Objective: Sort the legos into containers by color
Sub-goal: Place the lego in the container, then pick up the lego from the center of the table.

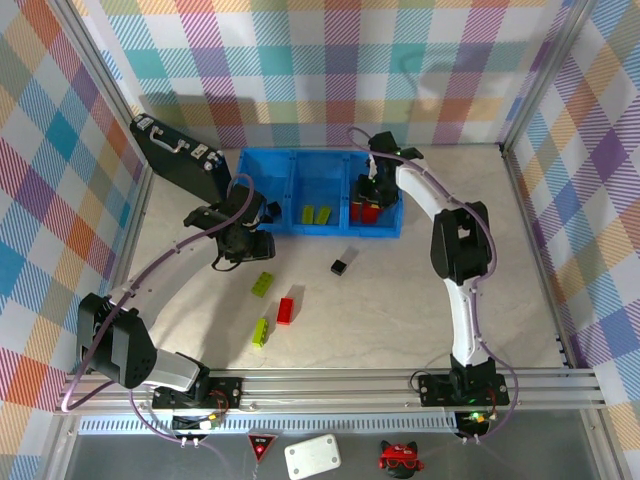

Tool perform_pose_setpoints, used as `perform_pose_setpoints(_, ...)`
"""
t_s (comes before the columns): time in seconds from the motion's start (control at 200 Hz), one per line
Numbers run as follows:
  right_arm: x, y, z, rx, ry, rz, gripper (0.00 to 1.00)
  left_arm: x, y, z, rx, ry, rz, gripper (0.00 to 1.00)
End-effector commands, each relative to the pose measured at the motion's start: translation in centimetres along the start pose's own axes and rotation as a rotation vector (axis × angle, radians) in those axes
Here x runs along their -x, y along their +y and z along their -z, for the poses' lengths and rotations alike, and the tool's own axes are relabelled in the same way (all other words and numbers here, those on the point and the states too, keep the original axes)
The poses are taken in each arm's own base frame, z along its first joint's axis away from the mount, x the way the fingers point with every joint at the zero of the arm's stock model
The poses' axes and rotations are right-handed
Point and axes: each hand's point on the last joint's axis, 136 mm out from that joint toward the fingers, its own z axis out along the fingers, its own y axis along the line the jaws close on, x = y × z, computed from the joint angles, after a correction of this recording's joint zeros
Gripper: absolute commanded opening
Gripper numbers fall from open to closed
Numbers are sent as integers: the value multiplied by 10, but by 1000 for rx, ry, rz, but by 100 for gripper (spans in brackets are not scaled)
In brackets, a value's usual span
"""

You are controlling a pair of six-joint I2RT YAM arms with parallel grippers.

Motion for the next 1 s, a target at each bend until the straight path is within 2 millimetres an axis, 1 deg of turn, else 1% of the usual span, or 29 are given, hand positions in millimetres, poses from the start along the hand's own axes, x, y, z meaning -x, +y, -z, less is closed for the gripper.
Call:
perform_pose_setpoints(0.0,0,18,48,44,-59,10,49,-8,2,-2,7,37,3,52)
perform_pose_setpoints(0.21,-25,18,80,69,-69,0,49,-24,2,-23,13,105,-22,51)
perform_pose_setpoints(0.38,-48,13,95,80,-74,-16,49,-34,7,-35,33,154,-59,51)
perform_pose_setpoints(0.55,-68,7,101,84,-64,-34,49,-42,17,-49,77,184,-87,52)
perform_pose_setpoints(0.715,-86,-1,103,76,-53,-46,49,-48,15,-67,70,233,-121,56)
perform_pose_setpoints(0.81,-93,-5,105,63,-49,-45,49,-51,15,-77,74,255,-134,59)
perform_pose_setpoints(0.995,-101,-10,110,49,-52,-46,49,-54,25,-92,133,281,-161,62)
